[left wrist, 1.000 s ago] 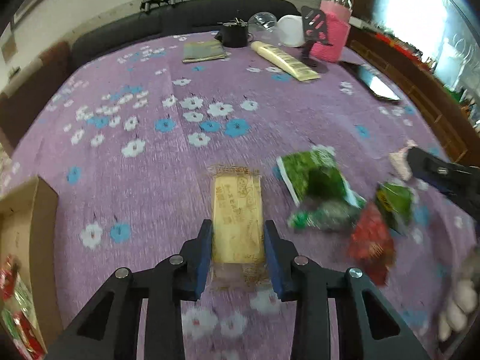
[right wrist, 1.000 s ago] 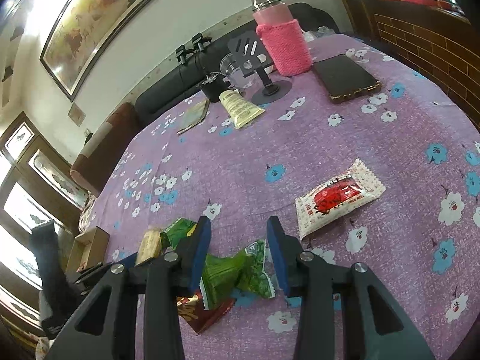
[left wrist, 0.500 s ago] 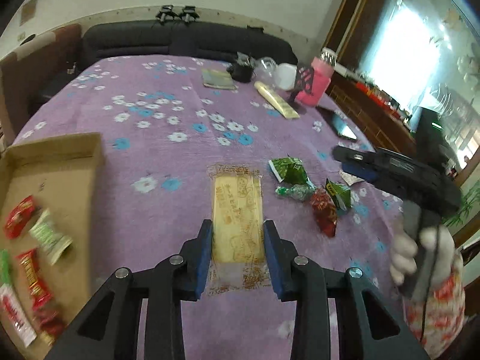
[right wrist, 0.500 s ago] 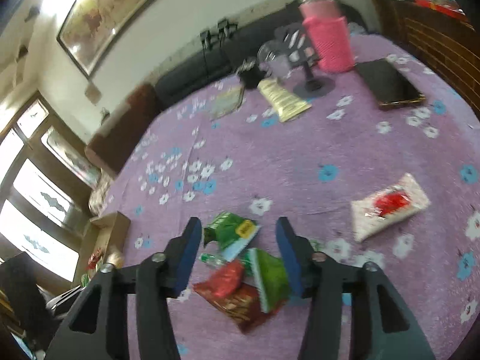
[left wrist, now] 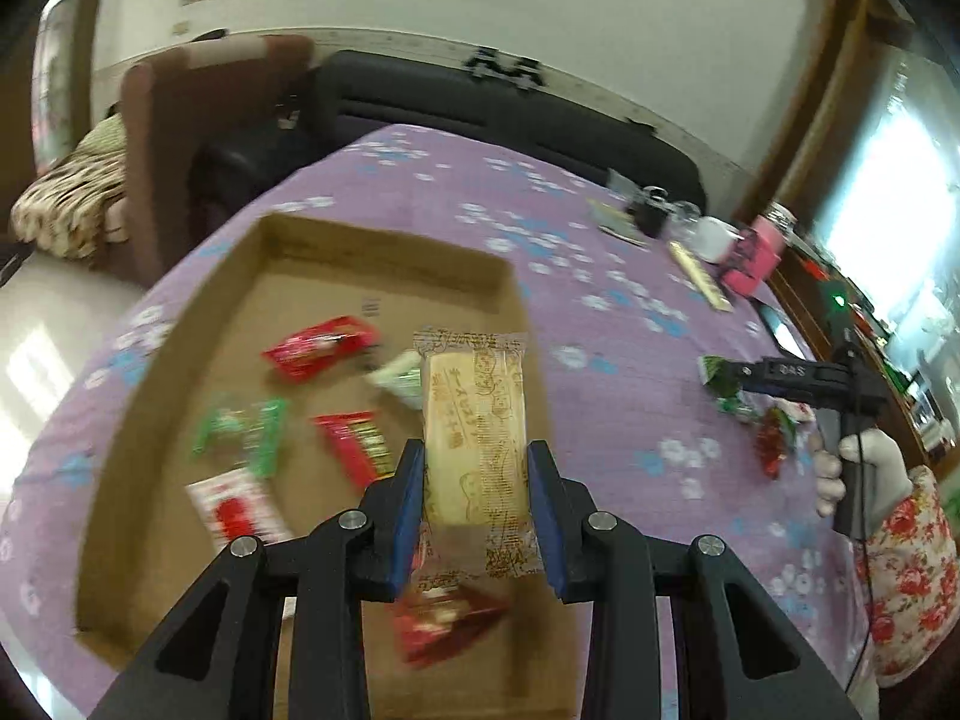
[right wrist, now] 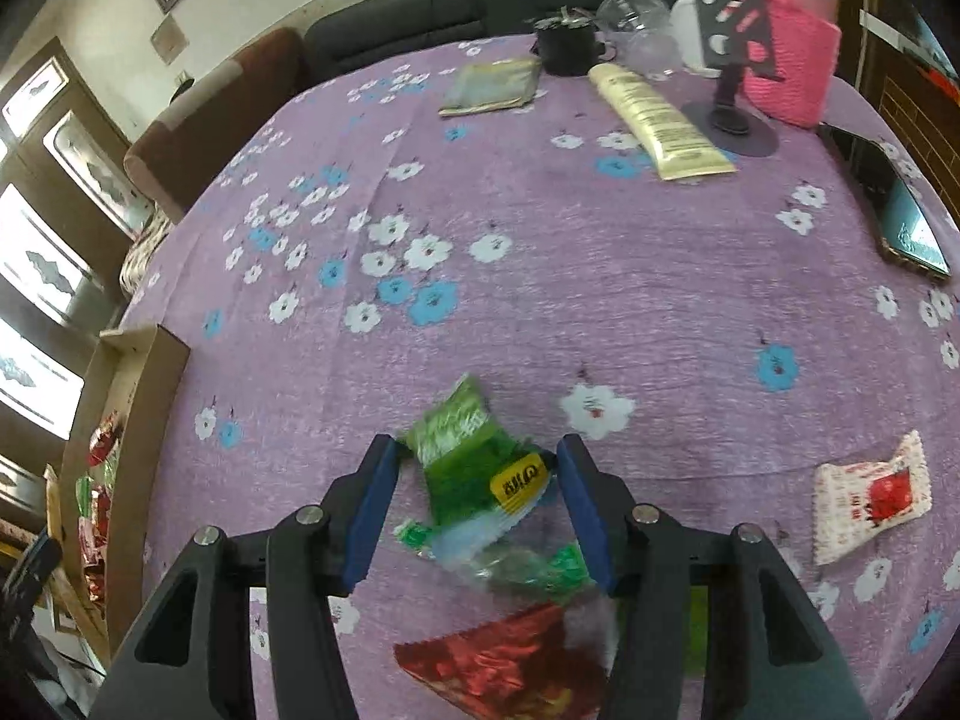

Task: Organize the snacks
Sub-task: 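Carry the cake bar and green packet over the box with both grippers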

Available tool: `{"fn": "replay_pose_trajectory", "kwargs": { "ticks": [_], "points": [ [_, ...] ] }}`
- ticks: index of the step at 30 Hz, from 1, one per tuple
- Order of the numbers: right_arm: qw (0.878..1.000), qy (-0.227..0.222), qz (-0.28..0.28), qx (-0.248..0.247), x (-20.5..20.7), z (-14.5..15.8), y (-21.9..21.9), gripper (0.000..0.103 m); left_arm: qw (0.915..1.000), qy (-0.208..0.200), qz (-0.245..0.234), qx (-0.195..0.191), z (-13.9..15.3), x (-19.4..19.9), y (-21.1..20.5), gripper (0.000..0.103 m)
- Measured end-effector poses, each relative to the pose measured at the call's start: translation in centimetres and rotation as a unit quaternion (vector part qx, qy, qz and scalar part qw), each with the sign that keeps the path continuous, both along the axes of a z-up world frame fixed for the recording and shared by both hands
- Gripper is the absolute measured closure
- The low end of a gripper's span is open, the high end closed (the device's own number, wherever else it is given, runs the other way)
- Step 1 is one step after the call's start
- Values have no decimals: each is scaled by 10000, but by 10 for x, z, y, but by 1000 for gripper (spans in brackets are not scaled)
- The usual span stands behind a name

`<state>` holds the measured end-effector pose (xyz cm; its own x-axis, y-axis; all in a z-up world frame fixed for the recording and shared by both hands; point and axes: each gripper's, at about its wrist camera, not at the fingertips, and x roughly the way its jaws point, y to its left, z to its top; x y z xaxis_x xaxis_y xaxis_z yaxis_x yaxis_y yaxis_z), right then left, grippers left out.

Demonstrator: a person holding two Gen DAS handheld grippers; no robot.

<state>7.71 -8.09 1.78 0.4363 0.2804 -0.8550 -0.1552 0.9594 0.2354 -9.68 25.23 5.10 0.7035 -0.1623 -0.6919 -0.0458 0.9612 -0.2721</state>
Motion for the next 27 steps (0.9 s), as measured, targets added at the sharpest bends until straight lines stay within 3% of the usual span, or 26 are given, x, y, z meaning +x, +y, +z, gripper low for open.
{"fn": "replay_pose_trajectory", "kwargs": {
  "ticks": [1,7,12,19,27],
  "points": [
    [10000,22,1,-38,-1,-2,4,65,10000,10,59,-11,-2,-2,5,68],
    [9994,-320,-40,-90,-18,11,18,66,9993,-3,338,-127,-5,-11,30,68],
    [9981,-546,190,205,-40,39,38,66,9989,-42,425,-189,-7,-18,41,68],
    [9915,-536,997,649,-76,54,109,65,9982,-6,580,-145,-9,-19,53,68],
    [9833,-508,1609,686,-82,53,197,65,9981,45,605,129,2,6,73,68]
  ]
}}
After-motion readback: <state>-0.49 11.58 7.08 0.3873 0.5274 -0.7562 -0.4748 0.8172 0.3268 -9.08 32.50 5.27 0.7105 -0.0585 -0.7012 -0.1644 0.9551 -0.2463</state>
